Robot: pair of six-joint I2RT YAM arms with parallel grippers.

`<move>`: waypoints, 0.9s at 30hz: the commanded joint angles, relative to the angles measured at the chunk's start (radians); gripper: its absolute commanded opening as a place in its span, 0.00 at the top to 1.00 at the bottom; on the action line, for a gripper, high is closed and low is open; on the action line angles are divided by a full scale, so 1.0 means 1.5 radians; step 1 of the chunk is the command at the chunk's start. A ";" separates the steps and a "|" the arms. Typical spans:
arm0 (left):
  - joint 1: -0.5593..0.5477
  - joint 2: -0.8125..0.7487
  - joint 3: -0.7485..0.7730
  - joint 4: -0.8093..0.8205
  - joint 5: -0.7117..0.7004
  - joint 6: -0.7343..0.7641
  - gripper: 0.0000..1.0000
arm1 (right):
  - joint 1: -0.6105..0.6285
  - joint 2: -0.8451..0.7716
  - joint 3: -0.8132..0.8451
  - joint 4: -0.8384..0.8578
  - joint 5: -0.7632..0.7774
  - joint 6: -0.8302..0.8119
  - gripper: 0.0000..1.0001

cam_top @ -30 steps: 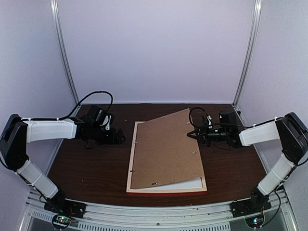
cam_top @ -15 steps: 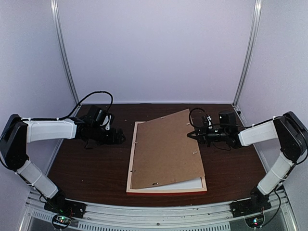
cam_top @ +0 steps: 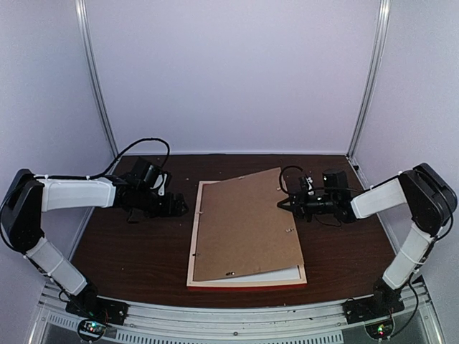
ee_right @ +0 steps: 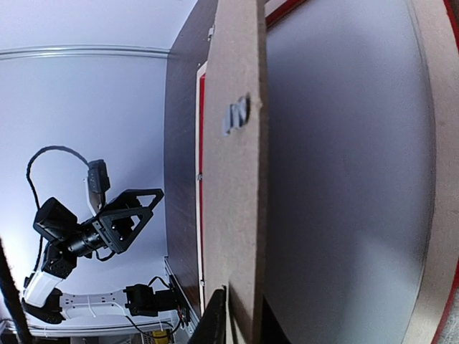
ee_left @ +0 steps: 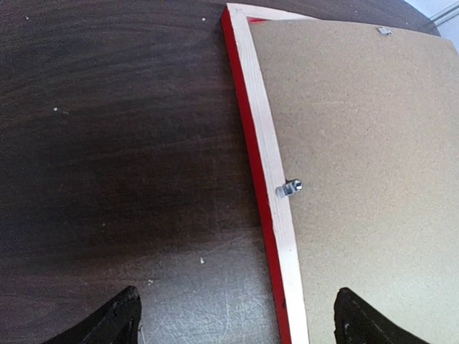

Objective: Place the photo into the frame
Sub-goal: Press the fastener onto the backboard.

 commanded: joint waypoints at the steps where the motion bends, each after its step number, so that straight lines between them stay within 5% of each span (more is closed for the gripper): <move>1: 0.005 0.015 -0.009 0.026 0.022 -0.007 0.06 | 0.008 0.010 0.003 0.004 0.017 -0.020 0.84; 14: 0.003 0.057 0.022 0.026 0.060 0.027 0.05 | 0.018 0.023 0.041 -0.095 0.041 -0.084 0.65; 27: -0.014 0.157 0.140 -0.008 0.100 0.159 0.02 | 0.019 0.025 0.070 -0.169 0.054 -0.126 0.56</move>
